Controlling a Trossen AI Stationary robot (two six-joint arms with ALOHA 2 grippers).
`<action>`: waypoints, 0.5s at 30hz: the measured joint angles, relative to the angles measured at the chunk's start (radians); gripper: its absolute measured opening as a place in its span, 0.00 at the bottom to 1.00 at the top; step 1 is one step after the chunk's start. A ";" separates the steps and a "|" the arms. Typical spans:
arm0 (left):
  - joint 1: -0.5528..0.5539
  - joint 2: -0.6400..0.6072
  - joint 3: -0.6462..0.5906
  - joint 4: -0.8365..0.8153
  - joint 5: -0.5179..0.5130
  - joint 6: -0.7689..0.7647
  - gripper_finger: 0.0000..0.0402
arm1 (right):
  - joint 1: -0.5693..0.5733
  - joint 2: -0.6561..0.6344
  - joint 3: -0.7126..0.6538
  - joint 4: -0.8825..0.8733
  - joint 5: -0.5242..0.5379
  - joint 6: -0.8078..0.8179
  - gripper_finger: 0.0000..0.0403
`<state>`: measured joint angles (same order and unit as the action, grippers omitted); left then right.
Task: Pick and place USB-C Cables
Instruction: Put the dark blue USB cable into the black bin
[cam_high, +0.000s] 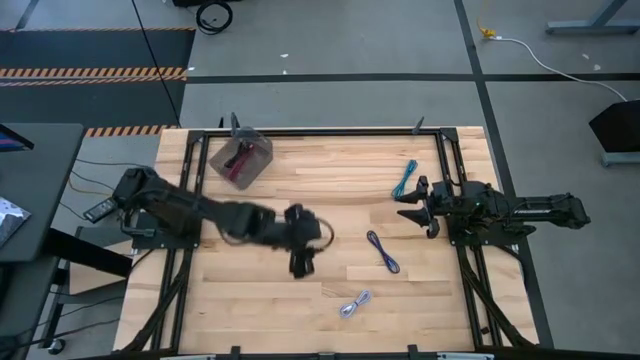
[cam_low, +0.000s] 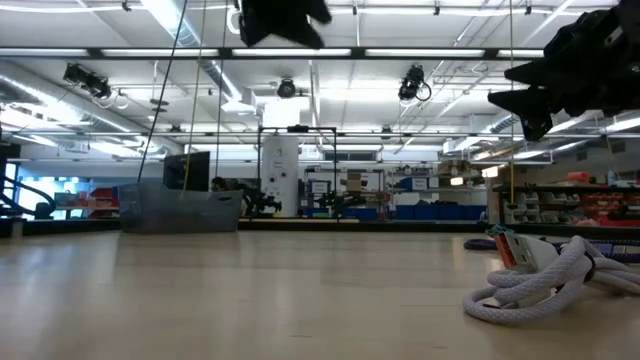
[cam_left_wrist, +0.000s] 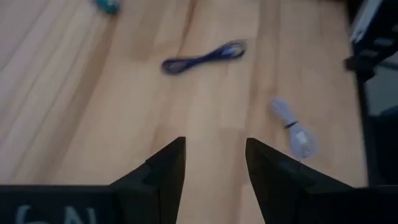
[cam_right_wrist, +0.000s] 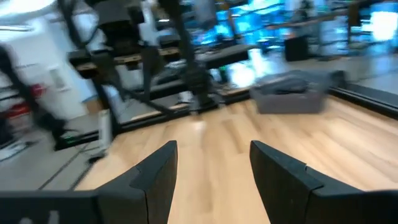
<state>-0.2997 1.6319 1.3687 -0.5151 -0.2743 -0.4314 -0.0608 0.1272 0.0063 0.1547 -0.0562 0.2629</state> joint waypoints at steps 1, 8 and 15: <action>-0.027 0.006 0.000 0.012 -0.027 -0.011 0.43 | 0.001 0.004 0.002 0.005 -0.034 -0.012 0.52; -0.145 0.022 -0.002 0.013 -0.191 -0.056 0.43 | 0.051 0.168 0.124 -0.020 -0.051 -0.104 0.50; -0.146 0.022 -0.002 0.021 -0.287 -0.009 0.43 | 0.128 0.514 0.425 -0.301 -0.007 -0.184 0.49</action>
<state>-0.4461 1.6543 1.3670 -0.4937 -0.5613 -0.4401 0.0669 0.6413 0.4314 -0.1462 -0.0632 0.0787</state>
